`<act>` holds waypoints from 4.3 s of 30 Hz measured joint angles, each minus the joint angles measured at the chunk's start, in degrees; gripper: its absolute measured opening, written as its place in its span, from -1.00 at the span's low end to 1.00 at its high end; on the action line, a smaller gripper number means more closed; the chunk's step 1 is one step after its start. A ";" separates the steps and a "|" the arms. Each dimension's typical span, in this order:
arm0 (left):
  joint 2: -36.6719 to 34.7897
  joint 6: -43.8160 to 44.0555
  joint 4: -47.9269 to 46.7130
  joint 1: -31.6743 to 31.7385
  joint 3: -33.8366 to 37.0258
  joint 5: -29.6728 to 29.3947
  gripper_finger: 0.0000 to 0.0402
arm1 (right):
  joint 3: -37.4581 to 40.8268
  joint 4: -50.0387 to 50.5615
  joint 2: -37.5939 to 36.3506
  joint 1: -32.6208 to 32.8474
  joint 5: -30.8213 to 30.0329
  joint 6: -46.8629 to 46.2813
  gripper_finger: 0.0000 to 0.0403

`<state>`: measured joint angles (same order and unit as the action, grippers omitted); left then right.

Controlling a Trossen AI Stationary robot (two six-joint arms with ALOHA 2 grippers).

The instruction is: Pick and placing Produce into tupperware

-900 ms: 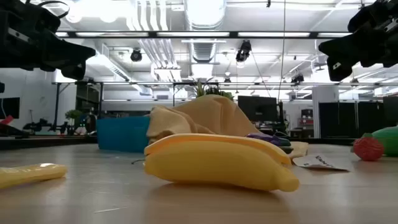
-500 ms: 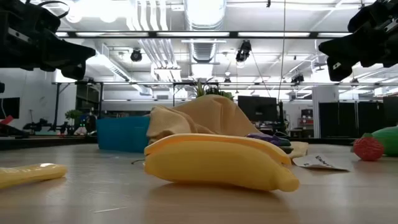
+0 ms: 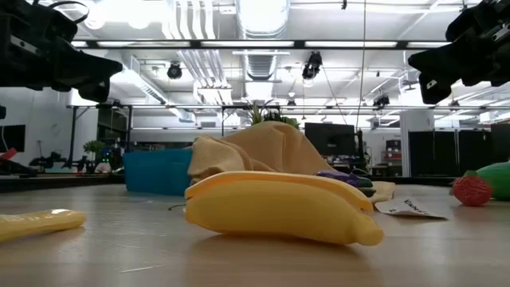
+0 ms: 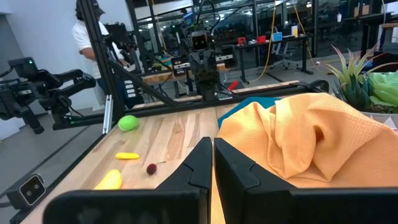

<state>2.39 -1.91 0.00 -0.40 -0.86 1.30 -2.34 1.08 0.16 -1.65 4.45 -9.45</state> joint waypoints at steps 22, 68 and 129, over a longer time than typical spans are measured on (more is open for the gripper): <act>0.00 0.00 0.01 0.00 0.00 0.00 -1.00 | 0.02 0.00 0.00 0.00 0.01 0.00 -0.96; -0.01 0.00 0.01 0.00 0.00 0.00 -1.00 | 0.02 0.00 0.02 0.00 0.02 0.00 -0.96; 22.10 -9.25 25.65 0.02 -12.44 -3.61 -0.31 | -32.42 1.80 34.69 0.24 -1.07 15.08 0.11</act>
<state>24.49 -11.16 25.65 -0.38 -13.30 -2.31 -34.76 2.88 34.86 -1.41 3.38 5.62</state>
